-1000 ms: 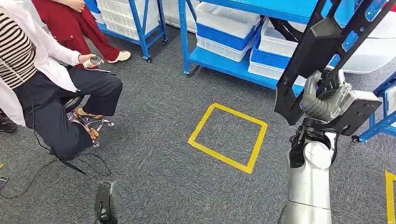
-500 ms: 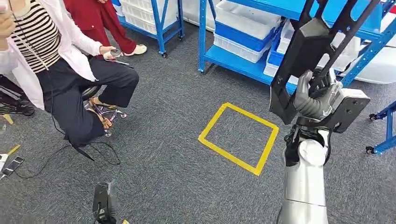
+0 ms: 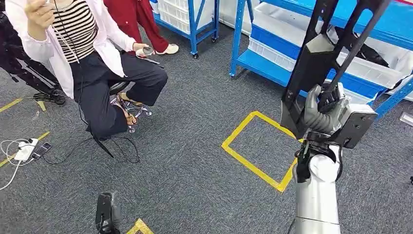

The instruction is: Take the parts from the cabinet and place them on the table.

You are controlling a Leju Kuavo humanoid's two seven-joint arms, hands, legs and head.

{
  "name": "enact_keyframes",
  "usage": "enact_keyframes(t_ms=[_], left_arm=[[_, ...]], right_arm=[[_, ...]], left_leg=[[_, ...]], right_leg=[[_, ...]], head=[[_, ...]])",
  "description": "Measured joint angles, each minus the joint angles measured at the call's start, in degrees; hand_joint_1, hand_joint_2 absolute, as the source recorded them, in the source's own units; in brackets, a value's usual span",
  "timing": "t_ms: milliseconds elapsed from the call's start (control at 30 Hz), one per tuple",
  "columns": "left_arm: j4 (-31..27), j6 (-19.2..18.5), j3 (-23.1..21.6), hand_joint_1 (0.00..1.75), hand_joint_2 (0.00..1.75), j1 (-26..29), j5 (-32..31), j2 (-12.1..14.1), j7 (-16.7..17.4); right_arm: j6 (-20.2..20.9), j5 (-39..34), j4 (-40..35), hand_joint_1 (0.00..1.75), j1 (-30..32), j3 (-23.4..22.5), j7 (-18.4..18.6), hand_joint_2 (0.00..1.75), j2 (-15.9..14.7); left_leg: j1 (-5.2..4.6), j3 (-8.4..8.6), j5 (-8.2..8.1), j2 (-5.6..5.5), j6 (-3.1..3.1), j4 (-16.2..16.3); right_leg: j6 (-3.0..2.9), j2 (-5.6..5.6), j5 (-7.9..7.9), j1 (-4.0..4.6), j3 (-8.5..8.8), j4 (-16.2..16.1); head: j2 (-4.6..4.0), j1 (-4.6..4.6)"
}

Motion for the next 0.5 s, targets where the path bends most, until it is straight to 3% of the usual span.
enact_keyframes(t_ms=[33, 67, 100, 167, 200, 267, 300, 333, 367, 400, 467, 500], left_arm=[[0.00, 0.04, 0.04, 0.00, 0.00, 0.12, 0.07, -0.22, -0.07], [0.00, 0.13, 0.18, 0.00, 0.00, 0.01, 0.15, -0.20, -0.13], [0.00, 0.41, 0.37, 0.00, 0.00, 0.01, 0.48, -0.20, -0.20], [0.00, 0.57, 0.70, 0.00, 0.00, 0.22, 0.61, -0.26, -0.22], [0.00, 0.57, 0.87, 0.00, 0.00, 0.32, 0.68, -0.26, -0.22], [0.00, 0.61, 1.03, 0.00, 0.00, 0.36, 0.85, -0.20, -0.22], [-0.02, 0.65, 1.16, 0.00, 0.00, 0.34, 0.83, -0.13, -0.28], [-0.04, 0.68, 1.16, 0.00, 0.00, 0.31, 0.83, -0.18, -0.33], [-0.04, 0.66, 1.16, 0.00, 0.00, 0.22, 0.72, -0.35, -0.35], [-0.09, 0.68, 1.16, 0.00, 0.00, 0.25, 0.66, -0.35, -0.37], [-0.09, 0.70, 1.22, 0.00, 0.00, 0.36, 0.63, -0.33, -0.37], [-0.09, 0.70, 1.22, 0.00, 0.00, 0.35, 0.55, -0.33, -0.37]], right_arm=[[0.04, 0.00, 0.00, 1.75, 0.02, 0.13, 0.02, 1.75, 0.07], [0.13, 0.00, 0.02, 1.75, 0.04, 0.24, 0.02, 1.75, 0.20], [0.46, -0.02, 0.04, 1.75, 0.05, 0.24, 0.02, 1.75, 0.24], [0.96, -0.18, 0.28, 1.75, 0.02, 0.28, 0.02, 1.75, 0.24], [1.12, -0.20, 0.46, 1.75, 0.01, 0.37, 0.02, 1.75, 0.24], [1.33, -0.35, 0.85, 1.75, -0.12, 0.57, -0.07, 1.75, 0.24], [1.42, -0.44, 1.09, 1.75, -0.39, 0.70, -0.20, 1.75, 0.28], [1.46, -0.46, 1.18, 1.75, -0.79, 0.77, -0.24, 1.75, 0.31], [1.49, -0.50, 1.20, 1.75, -1.13, 0.76, -0.28, 1.75, 0.28], [1.60, -0.50, 1.33, 1.75, -1.48, 0.79, -0.28, 1.75, 0.28], [1.70, -0.52, 1.55, 1.75, -1.71, 0.94, -0.31, 1.75, 0.31], [1.70, -0.52, 1.64, 1.75, -1.74, 0.96, -0.31, 1.75, 0.33]], left_leg=[[-0.32, -0.76, -1.43, 2.26, -0.36, 1.59], [-0.16, -2.32, -3.80, 3.87, -0.73, 5.31], [0.05, -4.48, -6.08, 4.80, -1.07, 10.26], [0.40, -7.76, -8.66, 5.34, -1.55, 17.69], [0.52, -7.73, -8.25, 5.45, -1.66, 17.87], [0.78, -4.12, -4.83, 5.96, -1.71, 11.41], [0.82, -0.76, -2.50, 7.07, -1.63, 5.45], [0.70, 1.63, -2.15, 9.76, -1.60, 0.83], [0.05, 2.21, -2.26, 9.93, -1.20, 0.42], [-0.02, 1.74, -2.17, 8.93, -0.70, 0.53], [-0.41, 1.47, -2.02, 7.91, -0.18, 0.50], [-0.26, 1.70, -1.54, 7.22, 0.52, -0.04]], right_leg=[[-0.21, -0.33, 0.06, 0.13, 0.03, -0.05], [-0.72, -0.84, 0.07, 0.25, 0.00, -0.05], [-0.73, -1.41, 0.06, 0.40, -0.05, -0.04], [-0.74, -2.64, 0.05, 0.55, -0.14, -0.01], [-0.73, -3.23, 0.04, 0.55, -0.14, -0.01], [-0.69, -4.30, 0.02, 0.52, -0.11, 0.01], [-0.66, -4.84, 0.00, 0.49, -0.08, 0.03], [-0.41, -5.23, -0.12, 0.75, -0.06, 0.04], [-0.16, -5.59, -0.25, 1.39, -0.40, 0.21], [0.13, -6.04, -0.12, 1.35, -0.43, 0.13], [0.58, -7.01, -0.06, 1.48, -0.16, -0.12], [1.19, -7.05, -0.37, 1.44, -0.26, 0.02]], head=[[0.00, -0.11], [0.00, -0.81], [0.00, -0.72], [0.00, -0.79], [0.00, -0.74], [0.00, -0.79], [0.00, -0.77], [0.00, -0.83], [0.00, -0.90], [0.00, -0.39], [0.00, -0.39], [0.00, -0.48]])
